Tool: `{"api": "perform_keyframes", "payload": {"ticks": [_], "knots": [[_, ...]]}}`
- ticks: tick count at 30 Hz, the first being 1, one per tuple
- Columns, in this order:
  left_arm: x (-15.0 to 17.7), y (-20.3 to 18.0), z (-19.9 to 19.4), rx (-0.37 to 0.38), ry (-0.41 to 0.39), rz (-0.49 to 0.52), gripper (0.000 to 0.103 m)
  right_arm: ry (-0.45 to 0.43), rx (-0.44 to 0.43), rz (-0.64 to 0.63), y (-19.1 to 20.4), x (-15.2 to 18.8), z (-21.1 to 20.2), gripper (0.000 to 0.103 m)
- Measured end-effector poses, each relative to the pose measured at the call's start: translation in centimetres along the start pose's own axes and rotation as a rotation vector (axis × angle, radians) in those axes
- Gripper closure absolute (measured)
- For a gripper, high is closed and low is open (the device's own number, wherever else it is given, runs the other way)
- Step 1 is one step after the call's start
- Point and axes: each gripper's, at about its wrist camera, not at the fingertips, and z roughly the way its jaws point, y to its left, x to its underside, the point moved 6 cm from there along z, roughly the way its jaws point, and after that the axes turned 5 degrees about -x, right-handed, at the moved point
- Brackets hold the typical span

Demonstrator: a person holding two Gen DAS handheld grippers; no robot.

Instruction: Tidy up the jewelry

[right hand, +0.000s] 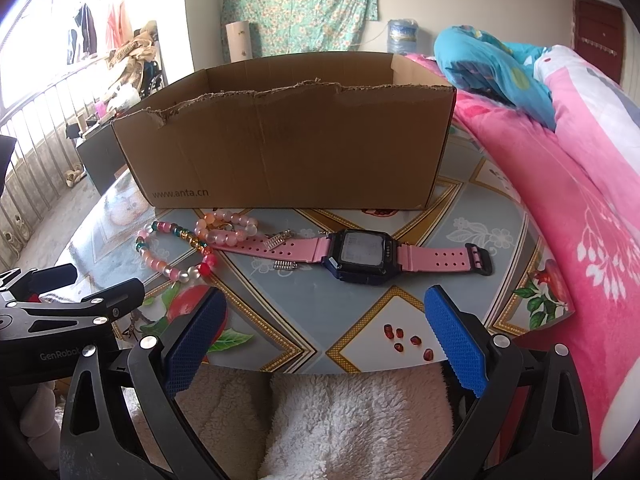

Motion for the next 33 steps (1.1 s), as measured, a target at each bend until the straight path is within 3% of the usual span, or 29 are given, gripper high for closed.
{"api": "perform_keyframes", "payload": {"ticks": [33], "knots": [[0.47, -0.24, 0.05, 0.006, 0.005, -0.001, 0.006, -0.005, 0.015, 0.002, -0.28, 0.04, 0.18, 0.008]]}}
